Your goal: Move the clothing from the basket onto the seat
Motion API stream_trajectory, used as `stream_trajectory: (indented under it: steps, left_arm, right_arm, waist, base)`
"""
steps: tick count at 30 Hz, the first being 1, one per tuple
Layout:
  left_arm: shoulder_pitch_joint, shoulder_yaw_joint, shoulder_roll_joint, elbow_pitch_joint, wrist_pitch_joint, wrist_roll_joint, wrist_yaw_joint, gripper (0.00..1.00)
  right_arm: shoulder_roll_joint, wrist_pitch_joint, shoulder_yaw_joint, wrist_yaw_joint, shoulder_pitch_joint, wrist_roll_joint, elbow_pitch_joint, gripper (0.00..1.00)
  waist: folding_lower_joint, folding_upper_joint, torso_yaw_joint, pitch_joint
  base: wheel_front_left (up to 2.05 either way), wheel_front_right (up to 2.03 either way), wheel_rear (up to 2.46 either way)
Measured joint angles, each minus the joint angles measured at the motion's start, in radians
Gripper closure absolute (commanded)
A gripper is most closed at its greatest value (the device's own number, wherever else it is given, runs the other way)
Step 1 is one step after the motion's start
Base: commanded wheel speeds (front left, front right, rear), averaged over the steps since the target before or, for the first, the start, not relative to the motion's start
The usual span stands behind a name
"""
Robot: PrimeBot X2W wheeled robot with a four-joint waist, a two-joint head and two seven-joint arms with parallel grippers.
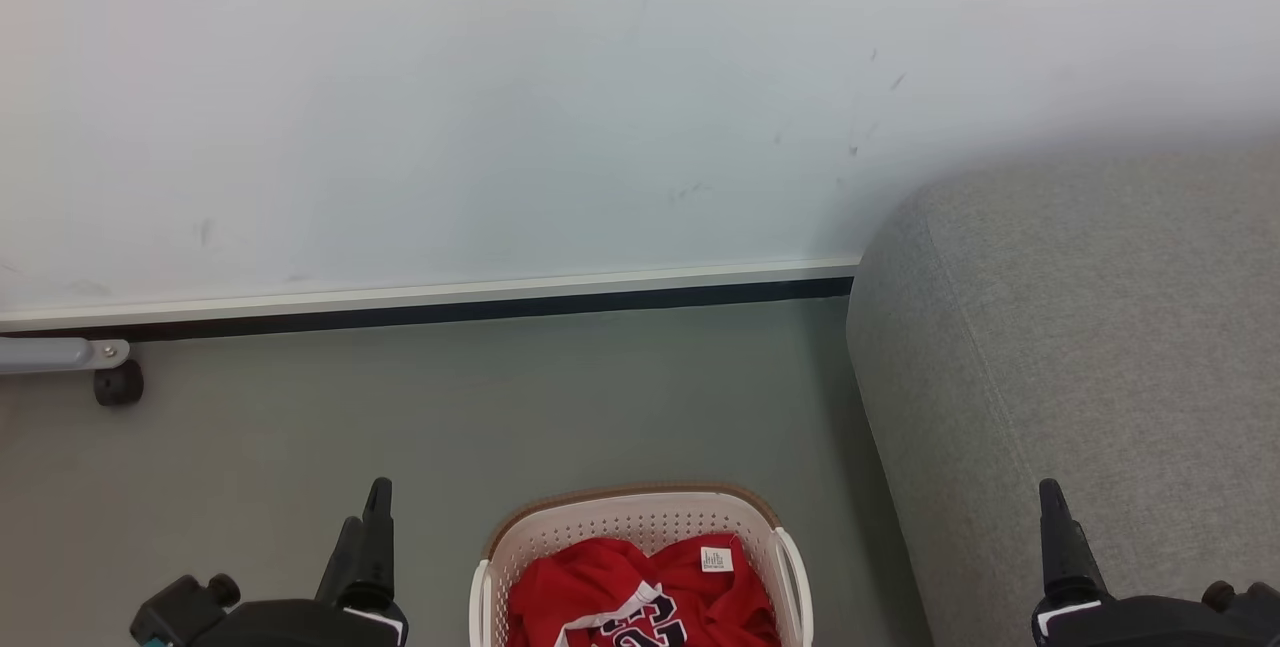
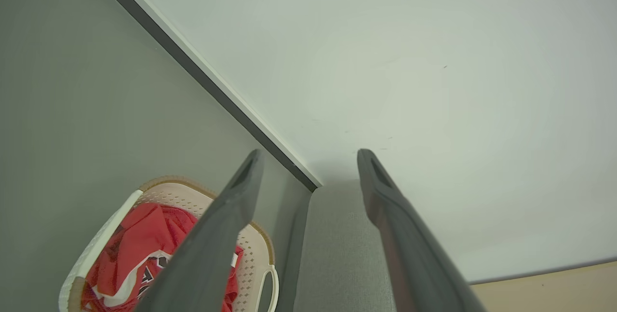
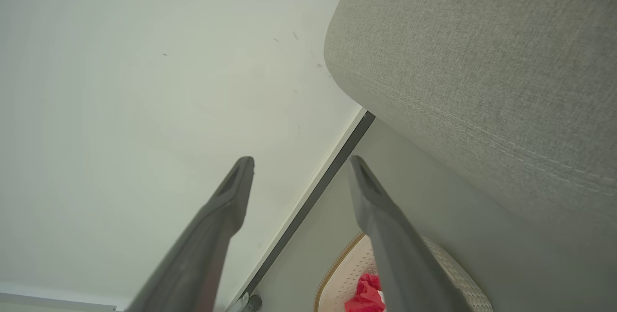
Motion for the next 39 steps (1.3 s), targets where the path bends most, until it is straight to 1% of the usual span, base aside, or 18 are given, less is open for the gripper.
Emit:
stream_trajectory:
  steps: [3,4,10,14,16,21,24,25,27,32,33,39]
  left_arm:
    - [0.000,-0.015,0.010,-0.002,-0.013,0.058,0.009,0.00]
    - [0.000,-0.020,0.013,-0.004,-0.017,0.072,0.010,0.00]
    - [-0.003,-0.051,0.035,-0.010,-0.035,0.198,0.032,0.00]
    - [-0.008,-0.072,0.052,-0.015,-0.053,0.287,0.044,0.00]
    - [-0.011,-0.080,0.057,-0.016,-0.060,0.321,0.051,0.00]
    - [-0.014,-0.097,0.070,-0.016,-0.078,0.414,0.063,0.00]
    - [-0.014,-0.102,0.076,-0.016,-0.088,0.458,0.072,0.00]
    - [-0.014,-0.104,0.078,-0.016,-0.090,0.479,0.078,0.00]
    - [-0.014,-0.110,0.081,-0.017,-0.097,0.505,0.080,0.00]
    - [-0.013,-0.119,0.085,-0.017,-0.118,0.578,0.096,0.00]
    - [-0.012,-0.122,0.085,-0.017,-0.123,0.615,0.097,0.00]
    - [-0.007,-0.132,0.087,-0.017,-0.148,0.694,0.114,0.00]
  right_arm:
    - [-0.001,-0.011,0.011,-0.003,0.006,-0.057,-0.005,0.00]
    - [-0.001,-0.017,0.015,-0.010,0.009,-0.075,-0.007,0.00]
    - [-0.012,-0.037,0.048,-0.021,0.010,-0.204,-0.016,0.00]
    - [-0.019,-0.052,0.071,-0.035,0.012,-0.293,-0.018,0.00]
    - [-0.024,-0.061,0.080,-0.036,0.012,-0.335,-0.018,0.00]
    - [-0.028,-0.078,0.096,-0.053,0.014,-0.430,-0.018,0.00]
    - [-0.028,-0.088,0.099,-0.055,0.015,-0.486,-0.018,0.00]
    - [-0.028,-0.092,0.100,-0.062,0.015,-0.503,-0.018,0.00]
    - [-0.028,-0.100,0.102,-0.063,0.020,-0.540,-0.019,0.00]
    - [-0.028,-0.116,0.111,-0.077,0.033,-0.622,-0.023,0.00]
    - [-0.028,-0.123,0.117,-0.081,0.033,-0.659,-0.025,0.00]
    - [-0.028,-0.148,0.131,-0.097,0.034,-0.750,-0.032,0.00]
  waist:
    - [0.0000,0.0000,0.000,-0.001]
    - [0.0000,0.0000,-0.001,-0.002]
    - [0.0000,0.0000,-0.002,-0.004]
    - [0.0000,0.0000,-0.004,-0.006]
    - [0.0000,0.0000,-0.004,-0.007]
    - [0.0000,0.0000,-0.007,-0.008]
    - [0.0000,0.0000,-0.008,-0.010]
    - [0.0000,0.0000,-0.009,-0.010]
    - [0.0000,0.0000,-0.010,-0.011]
    - [0.0000,0.0000,-0.011,-0.012]
    - [0.0000,0.0000,-0.012,-0.012]
    - [0.0000,0.0000,-0.013,-0.014]
  base:
    - [0.00,0.00,0.00]
    - [0.00,0.00,0.00]
    - [0.00,0.00,0.00]
    - [0.00,0.00,0.00]
    - [0.00,0.00,0.00]
    - [0.00,0.00,0.00]
    - [0.00,0.00,0.00]
    - [0.00,0.00,0.00]
    - [0.00,0.00,0.00]
    - [0.00,0.00,0.00]
    - [0.00,0.00,0.00]
    - [0.00,0.00,0.00]
